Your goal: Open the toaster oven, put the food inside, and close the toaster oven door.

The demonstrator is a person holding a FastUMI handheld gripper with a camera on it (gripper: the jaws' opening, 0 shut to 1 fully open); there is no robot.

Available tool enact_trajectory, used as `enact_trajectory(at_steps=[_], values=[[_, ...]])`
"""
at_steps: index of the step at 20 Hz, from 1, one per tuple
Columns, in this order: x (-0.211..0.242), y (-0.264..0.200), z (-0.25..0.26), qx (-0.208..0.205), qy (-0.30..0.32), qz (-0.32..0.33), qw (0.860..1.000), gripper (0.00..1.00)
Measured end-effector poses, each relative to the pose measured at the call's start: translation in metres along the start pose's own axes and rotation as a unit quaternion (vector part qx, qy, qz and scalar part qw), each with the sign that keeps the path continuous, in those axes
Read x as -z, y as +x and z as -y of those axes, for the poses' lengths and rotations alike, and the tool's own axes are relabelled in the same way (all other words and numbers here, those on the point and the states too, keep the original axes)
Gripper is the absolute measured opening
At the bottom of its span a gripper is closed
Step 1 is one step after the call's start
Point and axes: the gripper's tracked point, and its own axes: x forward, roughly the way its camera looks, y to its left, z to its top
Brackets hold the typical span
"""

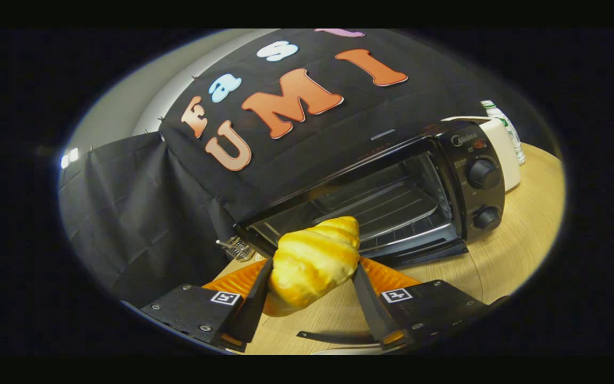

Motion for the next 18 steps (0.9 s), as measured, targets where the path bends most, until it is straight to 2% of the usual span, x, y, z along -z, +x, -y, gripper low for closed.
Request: enact_trajectory(at_steps=[9,18], values=[[-0.021,0.051,0.021,0.041,-0.037,0.016,0.998,0.81],[-0.036,0.089,0.038,0.072,-0.033,0.02,0.997,0.81]])
